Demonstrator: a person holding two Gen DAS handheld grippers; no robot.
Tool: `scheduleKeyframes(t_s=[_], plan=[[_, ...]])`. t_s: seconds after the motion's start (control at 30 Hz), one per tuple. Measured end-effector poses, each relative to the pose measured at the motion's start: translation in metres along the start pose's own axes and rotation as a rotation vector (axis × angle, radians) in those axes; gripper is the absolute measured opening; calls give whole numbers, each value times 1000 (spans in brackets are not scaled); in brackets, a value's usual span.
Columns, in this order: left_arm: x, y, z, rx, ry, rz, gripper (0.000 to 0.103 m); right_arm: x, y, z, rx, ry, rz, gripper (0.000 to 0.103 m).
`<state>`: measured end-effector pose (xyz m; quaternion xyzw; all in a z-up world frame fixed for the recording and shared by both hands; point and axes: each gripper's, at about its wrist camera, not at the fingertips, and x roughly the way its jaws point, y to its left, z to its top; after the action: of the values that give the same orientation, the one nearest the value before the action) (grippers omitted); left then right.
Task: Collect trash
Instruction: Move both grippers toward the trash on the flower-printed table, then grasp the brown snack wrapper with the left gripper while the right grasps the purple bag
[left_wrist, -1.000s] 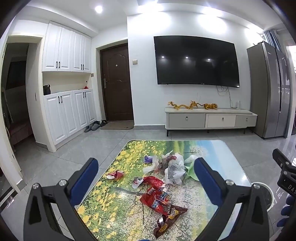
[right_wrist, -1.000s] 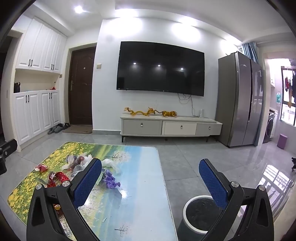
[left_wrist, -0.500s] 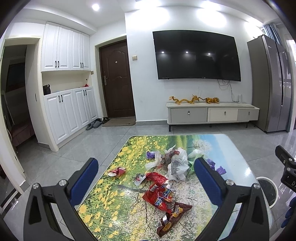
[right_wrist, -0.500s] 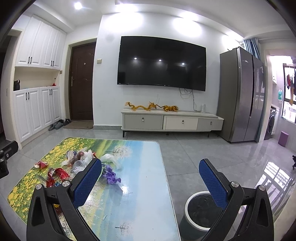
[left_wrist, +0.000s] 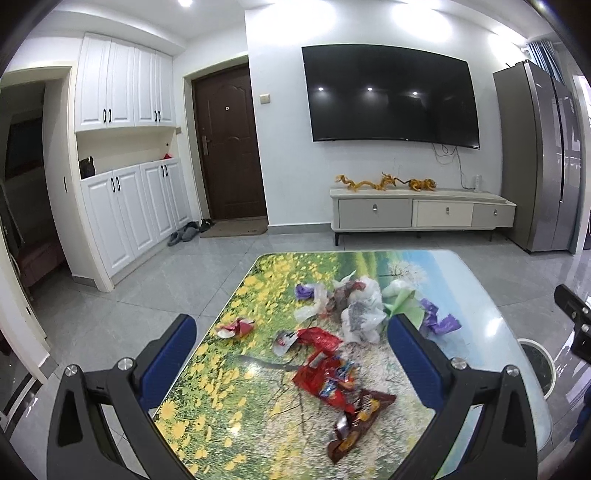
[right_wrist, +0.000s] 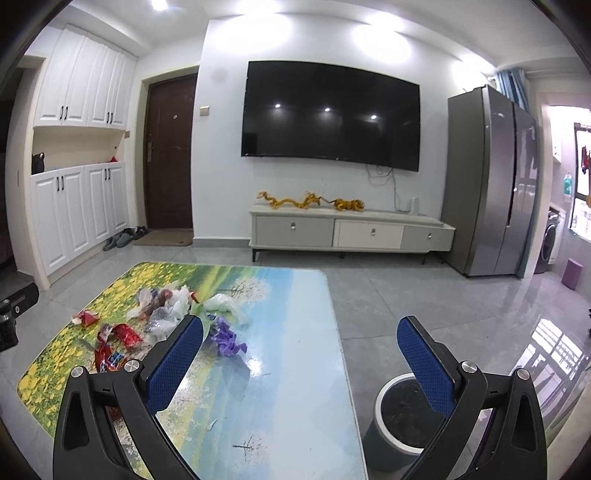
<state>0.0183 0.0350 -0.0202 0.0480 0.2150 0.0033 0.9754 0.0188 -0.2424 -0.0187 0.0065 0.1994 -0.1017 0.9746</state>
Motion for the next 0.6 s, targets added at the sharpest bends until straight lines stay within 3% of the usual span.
scheduleKeyframes(t_s=[0.2,0.3,0.37,0.43,0.6], plan=[[16,9,-29,44,93,-246,103,25,-8,-8,13,63,54,102],[30,-4,-55,97,174,-368,101,45,-7,-16,13,151,98,98],[44,-17,-70,122,228,-402,94,61,-4,-22,-9,173,123,94],[62,-25,-79,109,292,-441,79,77,0,-28,-15,214,167,88],[95,-31,-92,72,404,-486,69,121,23,-36,-54,327,298,79]])
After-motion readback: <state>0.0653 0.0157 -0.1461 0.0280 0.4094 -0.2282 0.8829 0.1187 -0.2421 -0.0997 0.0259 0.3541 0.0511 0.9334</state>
